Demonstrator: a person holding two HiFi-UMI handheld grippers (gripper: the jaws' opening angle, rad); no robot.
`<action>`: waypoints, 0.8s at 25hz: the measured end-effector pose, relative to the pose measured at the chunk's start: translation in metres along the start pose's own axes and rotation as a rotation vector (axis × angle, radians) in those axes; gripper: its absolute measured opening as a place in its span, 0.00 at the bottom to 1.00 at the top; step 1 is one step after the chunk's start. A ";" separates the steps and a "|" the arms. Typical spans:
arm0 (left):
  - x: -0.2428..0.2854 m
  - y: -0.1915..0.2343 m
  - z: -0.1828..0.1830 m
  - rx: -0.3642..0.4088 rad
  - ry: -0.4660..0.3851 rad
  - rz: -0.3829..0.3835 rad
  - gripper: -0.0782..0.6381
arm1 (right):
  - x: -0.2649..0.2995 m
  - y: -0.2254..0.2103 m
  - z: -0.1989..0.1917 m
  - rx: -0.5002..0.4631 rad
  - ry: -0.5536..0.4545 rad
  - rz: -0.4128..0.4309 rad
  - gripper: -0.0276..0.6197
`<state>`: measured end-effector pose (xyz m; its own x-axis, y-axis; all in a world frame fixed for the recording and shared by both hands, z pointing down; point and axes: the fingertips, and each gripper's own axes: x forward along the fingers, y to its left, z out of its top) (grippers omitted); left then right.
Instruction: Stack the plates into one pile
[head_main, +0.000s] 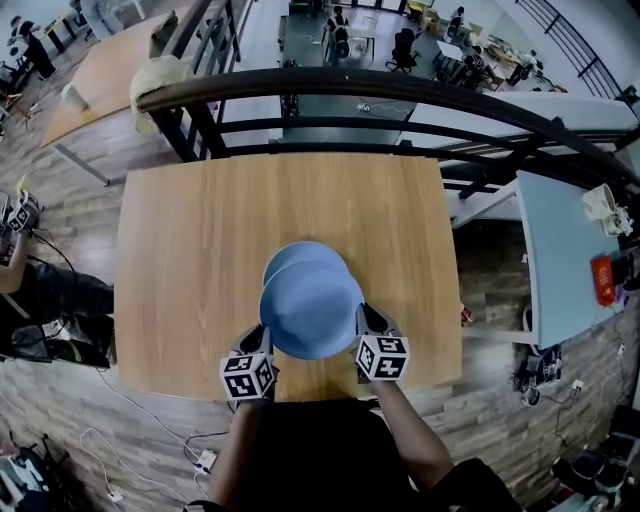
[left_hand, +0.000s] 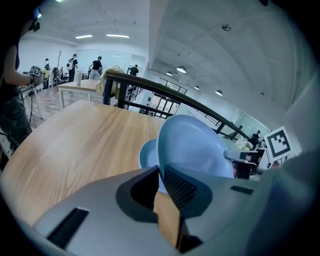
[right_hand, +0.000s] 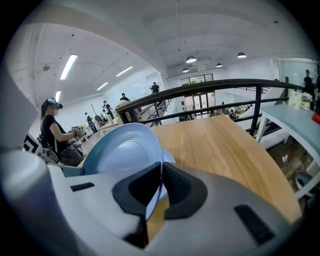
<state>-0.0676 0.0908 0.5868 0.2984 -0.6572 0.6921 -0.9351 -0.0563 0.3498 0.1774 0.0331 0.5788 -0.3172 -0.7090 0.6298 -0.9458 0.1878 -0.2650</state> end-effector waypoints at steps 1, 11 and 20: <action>0.001 0.000 0.000 -0.001 0.004 0.001 0.18 | 0.002 -0.001 0.000 0.001 0.004 0.000 0.10; 0.032 0.014 0.014 0.018 0.053 -0.028 0.18 | 0.029 -0.005 0.005 0.019 0.024 -0.037 0.10; 0.057 0.024 0.025 0.016 0.088 -0.054 0.18 | 0.050 -0.009 0.008 0.028 0.051 -0.071 0.10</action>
<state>-0.0774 0.0333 0.6188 0.3638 -0.5848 0.7251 -0.9197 -0.1023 0.3790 0.1702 -0.0098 0.6065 -0.2534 -0.6842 0.6839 -0.9639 0.1187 -0.2384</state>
